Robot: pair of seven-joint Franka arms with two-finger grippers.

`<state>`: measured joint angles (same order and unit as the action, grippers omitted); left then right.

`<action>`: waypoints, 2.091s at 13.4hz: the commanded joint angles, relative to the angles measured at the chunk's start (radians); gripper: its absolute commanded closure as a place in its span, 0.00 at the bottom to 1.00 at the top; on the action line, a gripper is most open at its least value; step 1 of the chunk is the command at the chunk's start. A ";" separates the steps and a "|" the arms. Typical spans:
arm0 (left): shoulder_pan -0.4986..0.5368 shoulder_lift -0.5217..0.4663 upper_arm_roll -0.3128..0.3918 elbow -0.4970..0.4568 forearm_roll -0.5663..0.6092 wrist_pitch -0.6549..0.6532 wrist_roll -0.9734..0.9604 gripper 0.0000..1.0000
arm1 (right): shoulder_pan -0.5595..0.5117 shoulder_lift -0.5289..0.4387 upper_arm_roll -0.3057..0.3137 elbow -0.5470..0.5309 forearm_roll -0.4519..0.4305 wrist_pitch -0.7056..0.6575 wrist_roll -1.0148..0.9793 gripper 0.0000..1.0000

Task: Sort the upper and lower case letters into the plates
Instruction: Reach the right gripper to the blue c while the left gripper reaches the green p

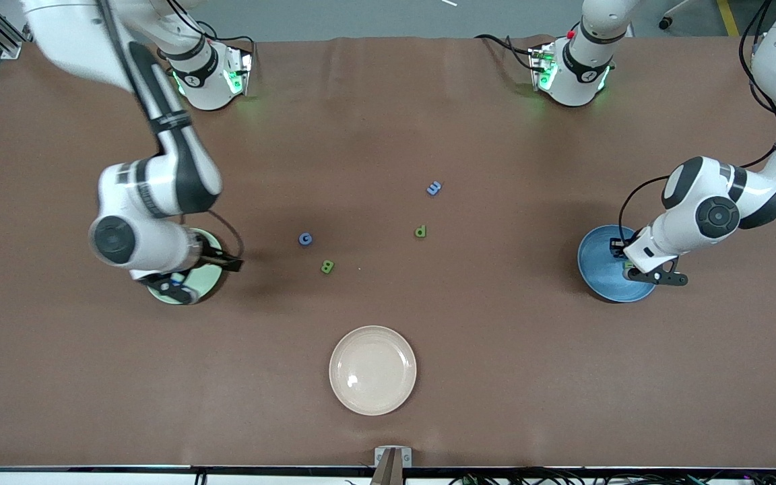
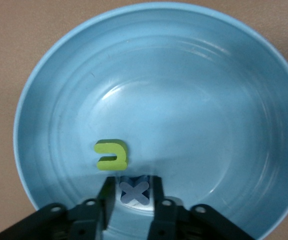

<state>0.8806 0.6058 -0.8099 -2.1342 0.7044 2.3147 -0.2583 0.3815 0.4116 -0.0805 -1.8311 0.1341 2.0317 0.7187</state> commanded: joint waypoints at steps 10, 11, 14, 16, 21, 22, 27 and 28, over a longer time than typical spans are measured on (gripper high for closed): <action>-0.164 -0.044 -0.348 0.089 -0.105 -0.218 -0.542 0.01 | 0.240 0.058 -0.001 -0.098 -0.002 0.298 -0.062 0.00; -0.225 -0.020 -0.345 0.111 -0.100 -0.218 -0.621 0.01 | 0.240 0.050 -0.001 -0.144 -0.002 0.349 -0.073 0.00; -0.443 -0.003 -0.258 0.174 -0.094 -0.216 -0.775 0.01 | 0.232 0.032 -0.001 -0.232 0.001 0.427 -0.140 0.00; -0.625 0.026 -0.149 0.244 -0.103 -0.210 -0.876 0.01 | 0.232 0.030 -0.001 -0.255 0.001 0.446 -0.145 0.00; -0.868 0.137 -0.020 0.387 -0.094 -0.178 -1.013 0.01 | 0.240 0.029 -0.001 -0.296 0.001 0.481 -0.162 0.00; -0.908 0.143 0.012 0.396 -0.100 -0.141 -1.013 0.01 | 0.240 0.032 -0.001 -0.304 0.001 0.501 -0.162 0.00; -1.048 0.160 0.126 0.399 -0.108 -0.035 -1.072 0.01 | 0.241 0.032 -0.001 -0.344 0.001 0.539 -0.160 0.10; -1.054 0.172 0.126 0.399 -0.108 -0.031 -1.079 0.03 | 0.244 0.032 -0.001 -0.344 0.001 0.541 -0.160 0.14</action>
<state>-0.1483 0.7599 -0.6978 -1.7532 0.6147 2.2729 -1.3228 0.6155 0.4768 -0.0786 -2.1387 0.1340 2.5583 0.5649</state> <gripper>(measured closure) 0.009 0.093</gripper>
